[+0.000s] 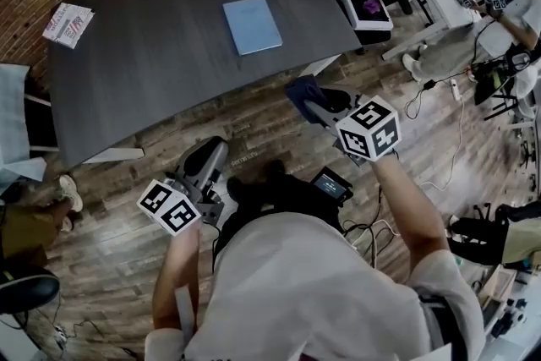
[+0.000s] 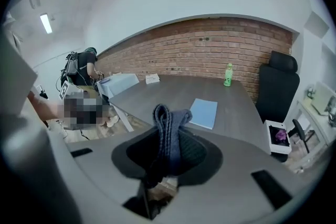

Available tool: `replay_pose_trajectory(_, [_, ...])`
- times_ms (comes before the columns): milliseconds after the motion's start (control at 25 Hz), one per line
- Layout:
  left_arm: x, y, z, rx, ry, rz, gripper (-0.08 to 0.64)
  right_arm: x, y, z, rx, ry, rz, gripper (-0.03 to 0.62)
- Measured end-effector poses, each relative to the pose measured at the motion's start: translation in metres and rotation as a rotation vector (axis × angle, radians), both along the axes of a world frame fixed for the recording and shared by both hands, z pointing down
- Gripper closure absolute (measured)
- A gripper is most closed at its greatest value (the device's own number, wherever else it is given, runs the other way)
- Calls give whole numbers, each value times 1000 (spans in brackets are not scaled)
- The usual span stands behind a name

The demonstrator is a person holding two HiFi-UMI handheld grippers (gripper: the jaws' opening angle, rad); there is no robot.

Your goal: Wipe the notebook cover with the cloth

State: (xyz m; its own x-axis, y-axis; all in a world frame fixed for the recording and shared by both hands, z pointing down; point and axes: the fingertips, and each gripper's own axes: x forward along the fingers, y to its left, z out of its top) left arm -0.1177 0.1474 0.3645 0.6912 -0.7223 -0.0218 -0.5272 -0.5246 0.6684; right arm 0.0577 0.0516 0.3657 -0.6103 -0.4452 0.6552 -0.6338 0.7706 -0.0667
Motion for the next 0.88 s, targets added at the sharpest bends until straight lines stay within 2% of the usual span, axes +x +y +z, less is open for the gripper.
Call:
replay_pose_trajectory(200, [1,-28,10,-19,-13,-41,508,-10,-35,17,-16,39,-69,488])
replay_pose_trajectory(400, [8,-77,17,-23,-30,-103,506,-14,-92,27,-6,75,-150,488])
replay_pose_trajectory(720, [33,-155,41,-89,-62,-196,485,-28,-191,44,3,154,-322,488])
replay_pose_trajectory(880, [46,-177,55,-127,-67,-235,483,-36,-225,57,15,212,-409,488])
